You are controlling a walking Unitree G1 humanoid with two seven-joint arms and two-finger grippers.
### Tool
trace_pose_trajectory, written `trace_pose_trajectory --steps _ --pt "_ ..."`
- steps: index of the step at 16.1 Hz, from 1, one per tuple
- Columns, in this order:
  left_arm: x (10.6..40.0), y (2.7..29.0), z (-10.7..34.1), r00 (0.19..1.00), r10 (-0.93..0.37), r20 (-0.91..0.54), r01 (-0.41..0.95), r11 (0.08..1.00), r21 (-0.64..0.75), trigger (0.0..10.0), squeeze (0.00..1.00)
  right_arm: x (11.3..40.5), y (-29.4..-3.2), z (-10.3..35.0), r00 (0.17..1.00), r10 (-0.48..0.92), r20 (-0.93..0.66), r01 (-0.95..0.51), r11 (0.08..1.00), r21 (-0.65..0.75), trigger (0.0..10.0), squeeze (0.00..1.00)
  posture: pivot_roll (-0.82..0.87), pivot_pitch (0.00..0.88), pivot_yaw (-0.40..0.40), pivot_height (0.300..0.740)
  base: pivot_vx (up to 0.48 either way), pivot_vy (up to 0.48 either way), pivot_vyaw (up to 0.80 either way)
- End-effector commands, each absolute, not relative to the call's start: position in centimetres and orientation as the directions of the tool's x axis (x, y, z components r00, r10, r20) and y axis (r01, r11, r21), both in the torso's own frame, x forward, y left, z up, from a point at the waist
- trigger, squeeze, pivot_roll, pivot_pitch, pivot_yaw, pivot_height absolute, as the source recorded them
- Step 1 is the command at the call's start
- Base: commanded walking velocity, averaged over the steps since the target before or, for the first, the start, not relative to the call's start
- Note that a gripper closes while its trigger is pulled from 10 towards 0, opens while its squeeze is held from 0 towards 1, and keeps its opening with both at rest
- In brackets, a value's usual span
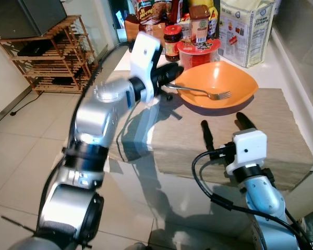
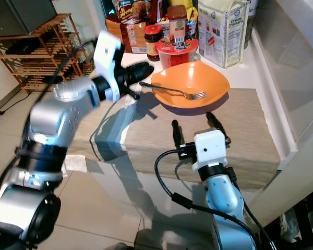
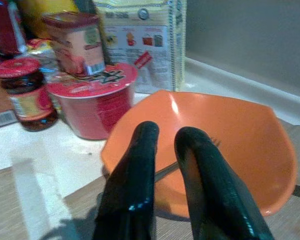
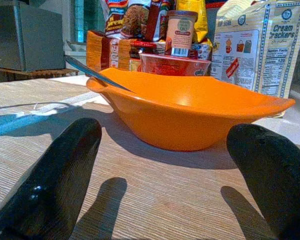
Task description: Setting the table
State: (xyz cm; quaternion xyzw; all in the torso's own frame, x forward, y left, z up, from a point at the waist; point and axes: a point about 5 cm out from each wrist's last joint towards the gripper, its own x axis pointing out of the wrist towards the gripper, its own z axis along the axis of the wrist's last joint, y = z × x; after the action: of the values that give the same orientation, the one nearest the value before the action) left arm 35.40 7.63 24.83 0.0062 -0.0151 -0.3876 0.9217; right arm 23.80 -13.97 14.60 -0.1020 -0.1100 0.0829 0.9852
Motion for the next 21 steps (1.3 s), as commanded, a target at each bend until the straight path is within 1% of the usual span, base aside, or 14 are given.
trace_pose_trajectory --steps 1,4,6,8,9,10,12,13,14,17,18,20,21 --pt "34.8 8.2 24.7 0.720 -0.693 0.043 0.690 0.721 0.068 10.0 1.00 24.0 -13.9 14.6 0.960 0.188 0.208 -0.143 0.967 -0.210 10.0 0.00 -0.19 0.000 0.139 0.722 0.000 0.000 0.00" --pt "34.9 8.3 24.3 0.727 -0.686 0.032 0.683 0.727 0.073 10.0 1.00 24.0 -13.9 14.5 0.958 0.206 0.200 -0.162 0.963 -0.218 10.0 0.00 -0.18 0.000 0.125 0.722 0.000 0.000 0.00" --pt "35.2 8.4 24.4 0.728 -0.685 0.026 0.681 0.727 0.085 10.0 1.00 23.9 -13.9 14.5 0.958 0.203 0.202 -0.158 0.963 -0.217 10.0 0.00 -0.19 0.000 0.135 0.722 0.000 0.000 0.00" --pt "35.2 8.8 24.2 0.751 -0.660 0.034 0.656 0.751 0.078 10.0 1.00 23.9 -14.0 14.4 0.960 0.190 0.204 -0.146 0.966 -0.214 10.0 0.00 -0.19 0.000 0.144 0.722 0.000 0.000 0.00" --pt "35.3 10.4 23.7 0.818 -0.572 0.057 0.573 0.819 -0.008 10.0 1.00 24.0 -14.2 14.3 0.966 0.162 0.201 -0.121 0.972 -0.203 10.0 0.00 -0.19 0.000 0.145 0.722 0.000 0.000 0.00" --pt "35.1 11.6 23.1 0.857 -0.511 0.066 0.514 0.856 -0.052 10.0 1.00 24.0 -14.3 14.3 0.967 0.159 0.200 -0.118 0.972 -0.203 10.0 0.00 -0.18 0.000 0.133 0.722 0.000 0.000 0.00" --pt "34.9 12.2 22.2 0.883 -0.466 0.057 0.469 0.881 -0.060 10.0 1.00 24.2 -14.3 14.3 0.966 0.166 0.199 -0.124 0.970 -0.207 10.0 0.00 -0.17 0.000 0.125 0.722 0.000 0.000 0.00" --pt "34.8 12.0 21.7 0.885 -0.463 0.036 0.465 0.884 -0.059 10.0 0.00 24.4 -14.3 14.3 0.965 0.173 0.200 -0.130 0.969 -0.209 10.0 0.00 -0.17 0.000 0.122 0.722 0.000 0.000 0.00" --pt "34.9 11.8 21.6 0.884 -0.466 0.031 0.467 0.883 -0.054 10.0 0.00 24.5 -14.2 14.4 0.963 0.176 0.202 -0.133 0.969 -0.210 10.0 0.00 -0.17 0.000 0.123 0.722 0.000 0.000 0.00" --pt "35.1 11.9 20.1 0.908 -0.418 -0.037 0.410 0.902 -0.137 10.0 0.00 24.6 -14.1 14.5 0.962 0.175 0.210 -0.130 0.969 -0.211 10.0 0.00 -0.17 0.000 0.141 0.722 0.000 0.000 0.00" --pt "35.0 11.4 18.3 0.911 -0.398 -0.108 0.379 0.912 -0.157 10.0 0.00 24.6 -14.1 14.4 0.963 0.163 0.213 -0.119 0.971 -0.206 10.0 0.00 -0.17 0.000 0.145 0.722 0.000 0.000 0.00" --pt "34.9 10.8 17.7 0.907 -0.404 -0.122 0.384 0.910 -0.159 10.0 0.00 24.6 -14.1 14.5 0.963 0.162 0.217 -0.117 0.971 -0.206 10.0 0.00 -0.18 0.000 0.147 0.722 0.000 0.000 0.00" --pt "34.7 10.3 18.2 0.897 -0.431 -0.102 0.416 0.899 -0.139 10.0 0.00 24.5 -14.3 14.6 0.963 0.158 0.221 -0.111 0.971 -0.210 10.0 0.00 -0.18 0.000 0.147 0.722 0.000 0.000 0.00"
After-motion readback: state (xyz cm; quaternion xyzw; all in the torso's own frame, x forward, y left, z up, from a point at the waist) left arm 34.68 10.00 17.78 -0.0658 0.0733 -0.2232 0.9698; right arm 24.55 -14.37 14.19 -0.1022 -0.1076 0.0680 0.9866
